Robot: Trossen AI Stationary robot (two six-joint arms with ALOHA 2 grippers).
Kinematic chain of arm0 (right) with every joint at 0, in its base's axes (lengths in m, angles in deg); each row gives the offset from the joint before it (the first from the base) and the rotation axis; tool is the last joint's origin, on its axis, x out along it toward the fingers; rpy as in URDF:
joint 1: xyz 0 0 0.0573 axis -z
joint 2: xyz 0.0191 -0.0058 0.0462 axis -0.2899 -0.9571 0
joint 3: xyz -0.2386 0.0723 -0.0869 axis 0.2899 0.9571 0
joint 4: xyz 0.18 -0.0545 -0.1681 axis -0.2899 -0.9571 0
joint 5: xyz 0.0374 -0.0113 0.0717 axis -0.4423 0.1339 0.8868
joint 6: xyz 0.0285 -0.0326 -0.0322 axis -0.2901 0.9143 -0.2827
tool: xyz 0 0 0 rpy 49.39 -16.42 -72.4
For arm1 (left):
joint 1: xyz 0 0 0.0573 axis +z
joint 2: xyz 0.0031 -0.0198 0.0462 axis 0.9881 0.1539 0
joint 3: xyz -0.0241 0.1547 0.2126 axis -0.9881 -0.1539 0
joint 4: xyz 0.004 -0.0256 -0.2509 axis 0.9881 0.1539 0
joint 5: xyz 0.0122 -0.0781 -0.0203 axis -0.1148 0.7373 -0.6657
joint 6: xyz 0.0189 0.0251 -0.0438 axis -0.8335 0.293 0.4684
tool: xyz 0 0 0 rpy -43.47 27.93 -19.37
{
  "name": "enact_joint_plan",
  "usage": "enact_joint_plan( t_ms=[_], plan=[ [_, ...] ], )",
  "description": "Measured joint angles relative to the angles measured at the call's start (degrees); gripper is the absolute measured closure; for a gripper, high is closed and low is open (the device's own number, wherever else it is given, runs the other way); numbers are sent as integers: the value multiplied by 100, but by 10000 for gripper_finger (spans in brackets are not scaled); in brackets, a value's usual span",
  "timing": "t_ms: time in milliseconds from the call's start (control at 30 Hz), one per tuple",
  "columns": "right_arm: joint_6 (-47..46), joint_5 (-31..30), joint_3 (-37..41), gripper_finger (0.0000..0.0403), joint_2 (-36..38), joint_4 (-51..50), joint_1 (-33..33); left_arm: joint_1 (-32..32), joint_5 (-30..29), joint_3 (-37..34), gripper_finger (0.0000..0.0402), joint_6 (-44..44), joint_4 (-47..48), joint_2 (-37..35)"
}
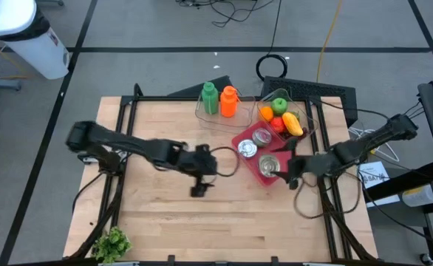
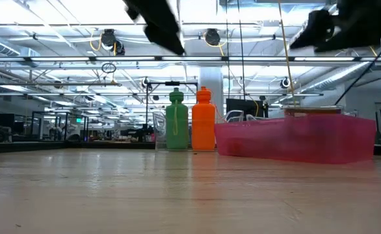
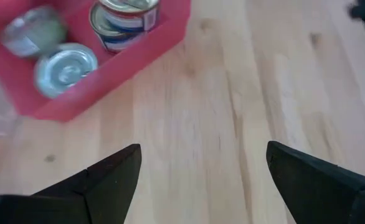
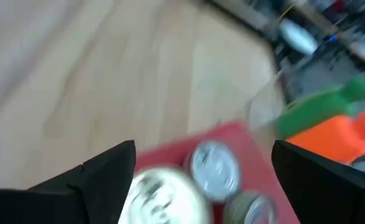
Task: Pick & Place Food Item
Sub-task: Return to Home Position
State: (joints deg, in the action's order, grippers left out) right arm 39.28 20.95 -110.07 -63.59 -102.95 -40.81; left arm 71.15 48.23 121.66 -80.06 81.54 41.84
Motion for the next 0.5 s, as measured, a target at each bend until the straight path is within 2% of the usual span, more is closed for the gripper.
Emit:
enact_joint_plan(
  t_ms=[67,200,267,333,433,500],
  plan=[
    [-77,-18,0,46,501,252,-15,-1,-52,0,46,-253,425,-473],
    [-394,-22,-8,46,1473,577,-15,-4,-197,-162,46,43,878,-1276],
    [-927,-5,0,46,1873,387,-14,-46,-160,-486,46,-140,427,-1568],
    [-1174,-15,96,46,2205,320,-13,-76,201,-942,46,-382,-299,-1876],
    [-1307,-28,368,46,2632,458,0,-51,870,-1761,46,-593,-1437,-2423],
    [-1313,-24,591,46,2874,674,0,-42,905,-2390,46,-565,-2018,-2760]
  ],
)
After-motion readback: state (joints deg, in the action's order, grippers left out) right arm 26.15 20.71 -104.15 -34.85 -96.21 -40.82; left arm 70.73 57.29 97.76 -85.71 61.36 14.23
